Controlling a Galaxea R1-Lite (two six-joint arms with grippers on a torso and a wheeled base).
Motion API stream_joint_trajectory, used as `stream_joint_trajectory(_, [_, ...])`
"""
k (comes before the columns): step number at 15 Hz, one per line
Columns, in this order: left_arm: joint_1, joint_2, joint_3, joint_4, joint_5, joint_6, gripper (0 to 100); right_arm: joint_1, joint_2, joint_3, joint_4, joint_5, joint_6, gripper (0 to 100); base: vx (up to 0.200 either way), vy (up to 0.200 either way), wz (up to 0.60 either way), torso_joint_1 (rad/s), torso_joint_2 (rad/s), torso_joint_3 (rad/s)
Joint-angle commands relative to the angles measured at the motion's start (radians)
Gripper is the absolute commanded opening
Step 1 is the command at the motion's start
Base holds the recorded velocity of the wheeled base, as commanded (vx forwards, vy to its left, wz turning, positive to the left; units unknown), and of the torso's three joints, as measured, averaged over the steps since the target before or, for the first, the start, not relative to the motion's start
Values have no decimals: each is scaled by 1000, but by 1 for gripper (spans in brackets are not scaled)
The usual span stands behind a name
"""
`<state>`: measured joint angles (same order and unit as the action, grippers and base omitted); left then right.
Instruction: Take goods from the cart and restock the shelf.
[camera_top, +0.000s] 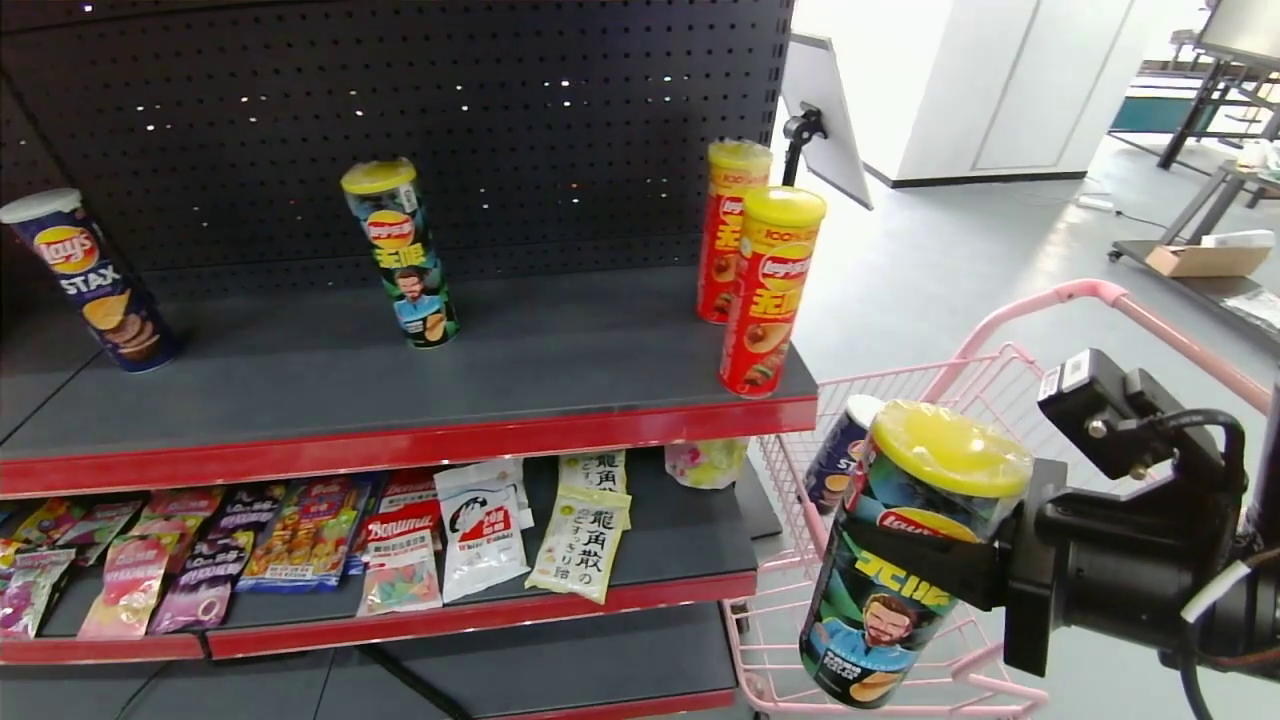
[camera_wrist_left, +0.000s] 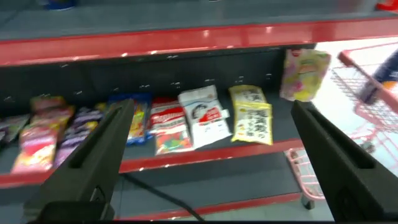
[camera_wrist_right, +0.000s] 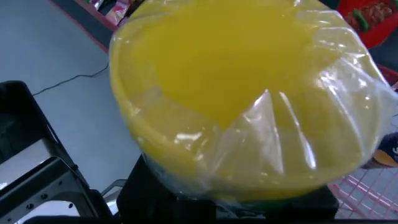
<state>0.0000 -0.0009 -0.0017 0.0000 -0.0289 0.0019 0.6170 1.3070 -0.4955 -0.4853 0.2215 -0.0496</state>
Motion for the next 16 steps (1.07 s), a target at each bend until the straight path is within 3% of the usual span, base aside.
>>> stream_joint_trajectory(1, [0,1,0,0,0,1,100,-6,15,2,-1,-1,-26,0,0,0,0,0,0,0])
stream_joint_trajectory(3, [0,1,0,0,0,1,100,-3,21,-3,-1,19,-38,0,0,0,0,0,0,0])
stream_joint_trajectory(5, [0,1,0,0,0,1,100,-2,24,-18,-2,93,-42,0,0,200,0,2,5,7])
stream_joint_trajectory(12, [0,1,0,0,-2,1,100,-6,86,-20,-139,110,-67,0,0,200,0,4,4,2])
stream_joint_trajectory(16, [0,1,0,0,-2,1,100,-68,55,-18,-139,246,-76,0,0,200,0,-1,2,5])
